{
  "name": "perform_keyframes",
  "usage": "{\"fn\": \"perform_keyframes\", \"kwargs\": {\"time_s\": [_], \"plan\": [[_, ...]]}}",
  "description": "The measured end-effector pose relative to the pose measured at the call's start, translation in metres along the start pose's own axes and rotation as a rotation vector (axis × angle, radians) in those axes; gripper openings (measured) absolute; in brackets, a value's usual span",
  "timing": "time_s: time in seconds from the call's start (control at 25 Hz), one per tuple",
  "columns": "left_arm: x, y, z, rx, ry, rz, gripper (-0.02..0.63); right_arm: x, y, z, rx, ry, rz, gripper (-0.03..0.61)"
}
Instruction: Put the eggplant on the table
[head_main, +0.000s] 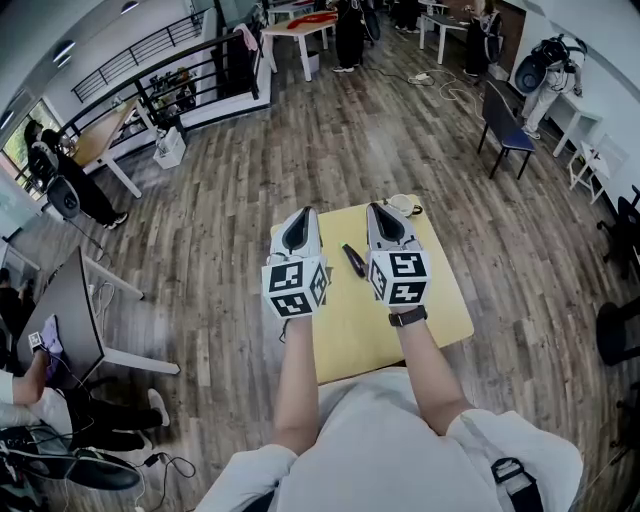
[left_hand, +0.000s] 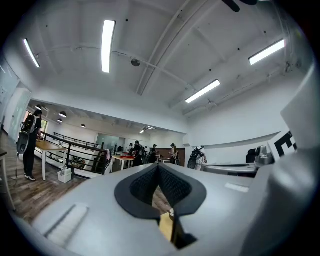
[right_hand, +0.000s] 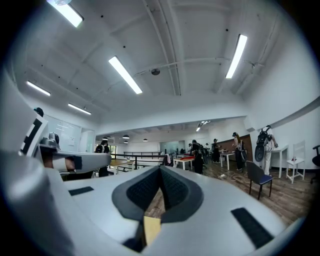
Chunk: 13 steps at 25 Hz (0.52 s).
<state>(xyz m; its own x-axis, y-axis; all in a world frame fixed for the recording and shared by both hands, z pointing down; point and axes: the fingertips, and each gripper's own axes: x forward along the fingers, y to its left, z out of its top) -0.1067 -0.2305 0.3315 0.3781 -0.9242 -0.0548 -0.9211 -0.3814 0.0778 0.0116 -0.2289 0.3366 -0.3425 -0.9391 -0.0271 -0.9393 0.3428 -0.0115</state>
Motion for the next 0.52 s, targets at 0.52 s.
{"fn": "perform_keyframes", "kwargs": {"time_s": [0.52], "plan": [[0.030, 0.013, -0.014, -0.018, 0.020, -0.004, 0.009, 0.025, -0.014, -0.013, -0.031, 0.025, -0.022, 0.011]]}}
